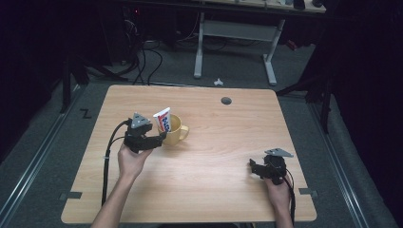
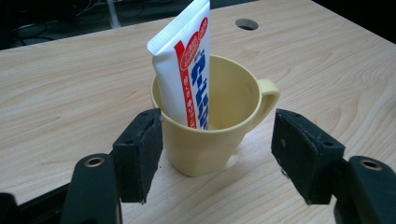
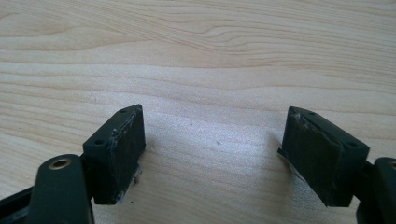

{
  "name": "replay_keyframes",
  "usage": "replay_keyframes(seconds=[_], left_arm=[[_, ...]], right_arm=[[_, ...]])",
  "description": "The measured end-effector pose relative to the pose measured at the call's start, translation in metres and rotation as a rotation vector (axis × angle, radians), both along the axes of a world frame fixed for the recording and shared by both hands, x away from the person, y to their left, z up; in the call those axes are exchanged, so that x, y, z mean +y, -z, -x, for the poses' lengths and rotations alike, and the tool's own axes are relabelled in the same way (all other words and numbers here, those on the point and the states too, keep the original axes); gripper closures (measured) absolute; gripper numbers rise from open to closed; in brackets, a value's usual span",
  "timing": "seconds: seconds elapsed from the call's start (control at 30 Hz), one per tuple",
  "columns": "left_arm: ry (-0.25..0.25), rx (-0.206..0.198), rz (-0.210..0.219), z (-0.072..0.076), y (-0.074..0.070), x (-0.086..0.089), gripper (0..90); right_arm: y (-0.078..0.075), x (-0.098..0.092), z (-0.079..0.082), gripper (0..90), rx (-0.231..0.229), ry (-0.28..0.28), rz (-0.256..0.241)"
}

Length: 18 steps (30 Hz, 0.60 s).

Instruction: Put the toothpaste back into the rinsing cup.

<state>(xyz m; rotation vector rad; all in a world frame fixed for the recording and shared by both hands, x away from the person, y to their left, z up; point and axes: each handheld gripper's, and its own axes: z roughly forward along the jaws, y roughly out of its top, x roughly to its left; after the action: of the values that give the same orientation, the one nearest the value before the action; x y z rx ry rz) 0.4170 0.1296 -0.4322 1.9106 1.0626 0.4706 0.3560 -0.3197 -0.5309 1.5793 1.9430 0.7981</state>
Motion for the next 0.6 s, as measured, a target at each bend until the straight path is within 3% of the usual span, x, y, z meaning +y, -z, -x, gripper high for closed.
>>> replay_keyframes(seconds=[0.6], left_arm=[[-0.007, -0.007, 0.006, 0.0107, 0.0016, 0.0056, 34.4]], right_arm=[[0.0000, 0.0000, 0.0000, 21.6, 0.000, 0.000, 0.000]])
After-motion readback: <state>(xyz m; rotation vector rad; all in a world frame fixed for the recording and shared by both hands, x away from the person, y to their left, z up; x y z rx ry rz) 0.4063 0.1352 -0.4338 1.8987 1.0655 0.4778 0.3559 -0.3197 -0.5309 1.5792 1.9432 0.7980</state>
